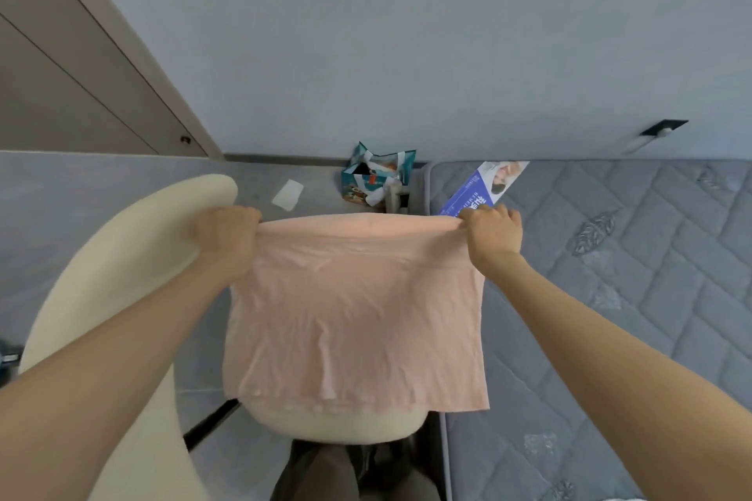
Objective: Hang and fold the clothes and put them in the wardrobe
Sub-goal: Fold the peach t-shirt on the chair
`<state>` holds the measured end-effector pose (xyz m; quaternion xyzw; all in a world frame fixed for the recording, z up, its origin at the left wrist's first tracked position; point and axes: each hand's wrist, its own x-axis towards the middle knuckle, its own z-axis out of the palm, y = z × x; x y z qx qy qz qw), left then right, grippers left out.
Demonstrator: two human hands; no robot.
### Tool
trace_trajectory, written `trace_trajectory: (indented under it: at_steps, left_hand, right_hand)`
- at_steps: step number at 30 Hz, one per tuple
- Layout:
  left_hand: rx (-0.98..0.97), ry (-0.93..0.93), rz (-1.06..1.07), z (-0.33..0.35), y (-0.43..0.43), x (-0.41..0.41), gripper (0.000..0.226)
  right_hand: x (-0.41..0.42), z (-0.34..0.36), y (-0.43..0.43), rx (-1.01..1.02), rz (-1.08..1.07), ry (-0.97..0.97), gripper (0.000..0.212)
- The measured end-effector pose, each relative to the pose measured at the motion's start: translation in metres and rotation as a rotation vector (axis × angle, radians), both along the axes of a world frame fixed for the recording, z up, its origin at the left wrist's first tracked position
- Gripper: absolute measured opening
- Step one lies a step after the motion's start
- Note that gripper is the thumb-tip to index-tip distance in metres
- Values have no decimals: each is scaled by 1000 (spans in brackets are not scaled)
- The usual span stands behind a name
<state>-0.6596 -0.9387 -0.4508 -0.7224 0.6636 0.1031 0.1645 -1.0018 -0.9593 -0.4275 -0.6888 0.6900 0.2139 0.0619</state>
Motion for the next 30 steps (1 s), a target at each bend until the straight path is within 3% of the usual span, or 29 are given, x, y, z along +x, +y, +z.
trace_trajectory:
  at_steps: [4,10,13,17,22,27,30]
  left_hand:
    - [-24,-14,-6,-15,6,0,32]
    - [111,-87,-124,-54,53,1,57]
    - [167,-129,-210,-76,75,2,74]
    - [87,-124,-302,-98,109,-2,96]
    - [26,19,-276,-130,144,0,95]
    - [91,-7,-131,-152,171,7,91]
    - [111,-63,-194,-172,187,4,86]
  right_hand:
    - [-4,-23,-5,9,20,-36,49]
    - [-17,-65,45,70,87,-126,60]
    - [-22,-92,82,131,197,-85,66]
    - [-23,-122,135,95,416,-55,59]
    - [-24,-153,183,128,427,-35,76]
    - [-32,-167,199,-48,434,-118,81]
    - [-33,-175,205,62,379,-119,82]
